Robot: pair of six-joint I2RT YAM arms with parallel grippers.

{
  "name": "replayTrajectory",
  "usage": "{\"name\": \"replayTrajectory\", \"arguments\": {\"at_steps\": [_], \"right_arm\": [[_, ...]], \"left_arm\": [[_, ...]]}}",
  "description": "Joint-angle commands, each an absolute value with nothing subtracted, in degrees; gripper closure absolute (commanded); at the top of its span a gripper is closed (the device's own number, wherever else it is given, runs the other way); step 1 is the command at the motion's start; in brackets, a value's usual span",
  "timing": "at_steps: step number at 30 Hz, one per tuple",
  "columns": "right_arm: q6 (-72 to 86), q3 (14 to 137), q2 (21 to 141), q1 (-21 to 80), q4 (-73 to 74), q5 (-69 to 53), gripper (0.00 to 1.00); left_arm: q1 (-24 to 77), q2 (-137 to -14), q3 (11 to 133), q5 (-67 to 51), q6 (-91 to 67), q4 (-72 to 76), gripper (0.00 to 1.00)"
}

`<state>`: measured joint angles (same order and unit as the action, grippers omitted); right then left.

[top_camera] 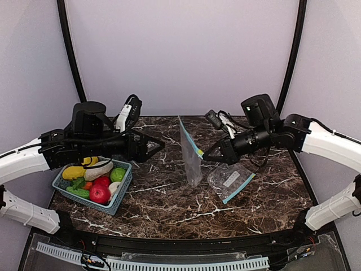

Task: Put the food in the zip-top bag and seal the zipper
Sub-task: Pass from the left arm to the right, then pass from the right arm to the left

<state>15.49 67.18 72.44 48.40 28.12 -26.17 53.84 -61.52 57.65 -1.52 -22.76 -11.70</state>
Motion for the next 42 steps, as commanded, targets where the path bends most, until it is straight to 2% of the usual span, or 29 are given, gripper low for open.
{"name": "replayTrajectory", "arguments": {"at_steps": [1,9,11,15,24,32,38,42], "right_arm": [[9.94,70.97,76.01,52.68,34.73,-31.21,1.00],[8.69,72.50,78.58,56.80,35.45,-31.71,1.00],[8.47,72.59,78.51,56.94,35.26,-32.91,1.00],[8.23,72.40,78.29,57.21,34.30,-35.60,1.00],[7.73,71.23,76.53,57.29,33.53,-38.22,1.00],[8.31,70.25,75.32,57.26,33.22,-36.48,1.00],[8.06,70.33,75.23,57.28,34.00,-35.26,1.00],[7.76,70.22,75.18,57.30,34.42,-34.63,1.00]], "left_arm": [[54.45,-67.16,63.30,-14.07,-14.49,-13.81,0.06],[55.90,-72.92,65.63,-24.80,-11.96,-8.42,0.09],[55.98,-73.49,64.45,-26.51,-11.99,-5.95,0.14],[55.90,-74.68,63.09,-27.79,-11.92,-1.94,0.18],[55.90,-78.24,63.10,-31.20,-10.07,-2.34,0.27],[55.98,-78.25,61.06,-32.94,-11.31,-2.72,0.45],[55.95,-77.99,60.45,-34.04,-11.61,-3.63,0.53],[55.90,-78.09,60.36,-36.50,-12.22,-3.96,0.54]]}}
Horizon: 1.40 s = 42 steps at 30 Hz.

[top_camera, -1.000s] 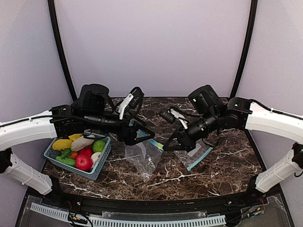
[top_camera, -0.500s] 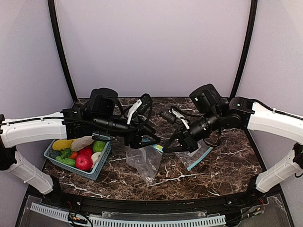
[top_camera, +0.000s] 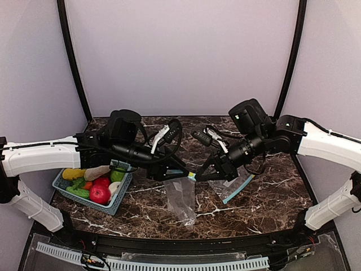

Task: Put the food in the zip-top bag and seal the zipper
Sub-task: Pass from the right arm to the left

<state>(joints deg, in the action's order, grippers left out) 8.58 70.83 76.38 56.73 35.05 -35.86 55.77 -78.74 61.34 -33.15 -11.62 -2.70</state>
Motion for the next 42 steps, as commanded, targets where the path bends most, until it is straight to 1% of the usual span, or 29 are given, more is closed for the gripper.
{"name": "replayTrajectory", "arguments": {"at_steps": [1,9,15,23,25,33,35,41,42], "right_arm": [[7.74,70.29,75.26,57.26,34.52,-34.76,1.00],[6.71,70.63,75.32,57.29,35.81,-33.94,1.00],[4.14,73.19,76.37,57.30,39.82,-32.26,1.00],[2.07,76.27,77.84,57.26,42.65,-32.23,1.00],[2.05,76.24,78.06,57.27,42.58,-32.43,1.00],[2.30,75.61,77.75,57.23,42.17,-31.12,1.00],[2.66,75.28,77.26,57.22,41.47,-30.59,1.00],[5.00,72.51,74.54,57.22,37.13,-29.31,1.00],[5.58,71.84,73.94,57.20,36.28,-28.98,0.94]], "left_arm": [[55.90,-78.28,60.42,-37.27,-12.28,-4.09,0.54],[55.94,-78.75,60.73,-40.53,-12.61,-5.21,0.65],[55.96,-79.28,60.71,-42.07,-13.19,-5.87,0.71],[56.11,-79.83,60.23,-41.31,-13.12,-6.57,0.72],[56.12,-79.83,60.21,-40.97,-13.02,-6.72,0.75],[56.13,-79.54,59.94,-40.17,-13.12,-6.54,0.93],[56.08,-79.40,59.69,-40.12,-13.36,-6.24,0.99],[56.08,-77.24,57.04,-37.81,-15.90,-3.18,0.99],[56.08,-76.81,56.51,-37.23,-16.34,-1.81,0.99]]}}
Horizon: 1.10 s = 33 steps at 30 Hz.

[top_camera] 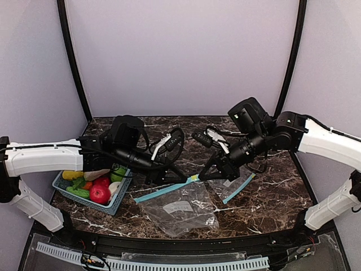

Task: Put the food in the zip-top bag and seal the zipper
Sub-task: Pass from the right arm to the left, then hold the zipper food storage bag at the center of the board.

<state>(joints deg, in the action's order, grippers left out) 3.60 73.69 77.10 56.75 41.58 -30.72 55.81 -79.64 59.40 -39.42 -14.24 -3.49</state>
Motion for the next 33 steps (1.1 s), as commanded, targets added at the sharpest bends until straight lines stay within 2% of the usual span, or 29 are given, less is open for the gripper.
{"name": "replayTrajectory", "arguments": {"at_steps": [1,3,4,5,7,16,24,33], "right_arm": [[6.21,71.06,73.25,57.17,35.21,-28.37,0.79],[7.84,69.31,71.65,57.22,32.92,-26.51,0.36],[9.03,68.20,70.45,57.22,31.50,-24.95,0.22],[10.20,67.07,69.56,57.13,30.12,-23.56,0.12],[11.76,64.78,68.09,57.11,27.05,-22.86,0.07],[18.60,55.51,66.37,57.13,12.78,-25.51,0.05],[16.58,55.83,69.29,56.65,11.02,-27.85,0.09],[16.60,56.06,72.37,55.91,9.27,-32.52,0.24]], "left_arm": [[56.12,-75.89,55.35,-35.81,-17.22,-1.08,0.99],[56.08,-74.36,53.57,-33.71,-18.46,1.44,0.99],[56.12,-73.87,52.35,-32.98,-18.85,3.26,0.99],[56.10,-72.96,51.71,-31.62,-19.65,4.18,0.99],[56.08,-71.63,49.68,-29.89,-20.88,8.15,0.99],[56.12,-69.72,45.93,-28.89,-24.10,13.67,0.99],[56.08,-69.87,44.91,-31.56,-25.60,16.30,0.99],[56.07,-70.02,45.04,-32.99,-26.28,16.72,0.99]]}}
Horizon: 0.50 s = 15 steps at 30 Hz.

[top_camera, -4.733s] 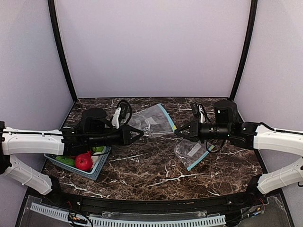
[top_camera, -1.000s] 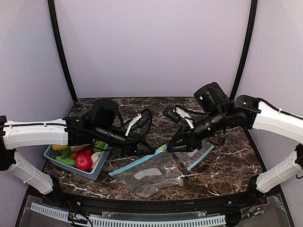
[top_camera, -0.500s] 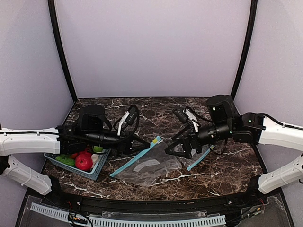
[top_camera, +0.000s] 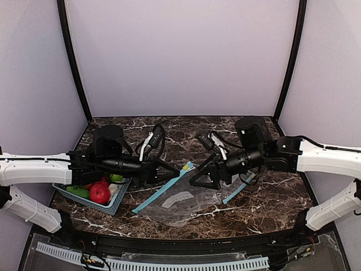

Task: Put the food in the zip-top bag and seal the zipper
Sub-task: Hold the zipper food storage bag at the center of the board.

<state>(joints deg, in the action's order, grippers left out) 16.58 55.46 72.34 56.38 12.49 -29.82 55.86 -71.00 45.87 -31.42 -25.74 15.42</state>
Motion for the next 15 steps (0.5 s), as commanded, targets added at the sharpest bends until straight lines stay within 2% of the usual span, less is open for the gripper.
{"name": "replayTrajectory", "arguments": {"at_steps": [1,4,9,11,15], "right_arm": [[16.73,55.85,72.33,55.79,8.79,-32.93,0.25],[17.59,55.16,71.91,55.27,6.60,-34.25,0.31],[18.35,54.77,71.86,54.69,3.92,-35.35,0.46],[18.57,54.84,72.07,54.45,3.30,-35.93,0.55],[18.90,54.71,72.14,54.16,2.69,-36.73,0.79]], "left_arm": [[56.07,-69.99,45.02,-32.98,-26.32,16.73,0.99],[56.15,-69.96,44.92,-33.59,-26.63,17.07,0.99],[56.13,-70.05,44.62,-33.66,-26.97,17.66,0.99],[56.08,-70.06,44.69,-33.46,-26.86,17.60,0.99],[56.13,-69.90,44.56,-33.34,-26.85,17.49,0.99]]}}
